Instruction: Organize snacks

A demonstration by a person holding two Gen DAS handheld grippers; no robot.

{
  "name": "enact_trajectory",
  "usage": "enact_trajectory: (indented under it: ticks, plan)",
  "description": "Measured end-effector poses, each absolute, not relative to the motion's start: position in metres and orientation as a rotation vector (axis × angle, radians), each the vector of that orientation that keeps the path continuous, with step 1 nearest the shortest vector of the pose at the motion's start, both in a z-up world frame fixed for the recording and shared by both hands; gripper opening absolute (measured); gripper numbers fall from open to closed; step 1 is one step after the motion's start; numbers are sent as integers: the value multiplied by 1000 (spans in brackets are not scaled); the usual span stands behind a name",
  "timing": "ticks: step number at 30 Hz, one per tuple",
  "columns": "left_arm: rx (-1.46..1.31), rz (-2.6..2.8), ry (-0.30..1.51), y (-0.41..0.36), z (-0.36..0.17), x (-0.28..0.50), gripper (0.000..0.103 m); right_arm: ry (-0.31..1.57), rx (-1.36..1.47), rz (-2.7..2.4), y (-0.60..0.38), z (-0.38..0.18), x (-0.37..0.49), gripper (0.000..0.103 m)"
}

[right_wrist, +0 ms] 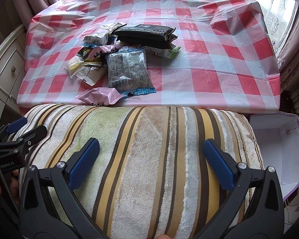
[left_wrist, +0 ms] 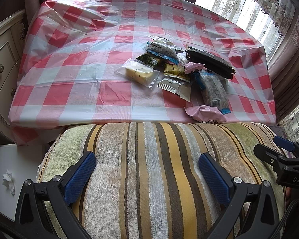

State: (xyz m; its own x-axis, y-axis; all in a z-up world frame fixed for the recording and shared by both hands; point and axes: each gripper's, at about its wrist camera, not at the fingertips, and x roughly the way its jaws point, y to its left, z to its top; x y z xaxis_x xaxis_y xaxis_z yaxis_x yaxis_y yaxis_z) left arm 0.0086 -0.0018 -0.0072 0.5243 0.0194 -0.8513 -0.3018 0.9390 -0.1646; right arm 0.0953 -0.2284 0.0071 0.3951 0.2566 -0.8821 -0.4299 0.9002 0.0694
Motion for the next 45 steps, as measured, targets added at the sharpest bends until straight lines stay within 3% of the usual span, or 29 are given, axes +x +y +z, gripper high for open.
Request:
enact_trajectory:
  ticks: [12, 19, 23, 32, 45]
  plan:
    - [-317, 220, 997, 3, -4, 19, 103, 1114, -172, 486, -228, 6, 109, 103]
    - [-353, 204, 979, 13, -2, 45, 92, 1113, -181, 492, -220, 5, 132, 103]
    - [-367, 178, 935, 17, 8, 65, 92, 1073, -163, 560, -212, 14, 152, 103]
    - [-417, 129, 865, 29, 17, 116, 89, 903, -286, 679, -182, 31, 225, 103]
    - [-359, 143, 894, 43, 8, 195, 88, 927, -558, 906, -132, 1, 298, 103]
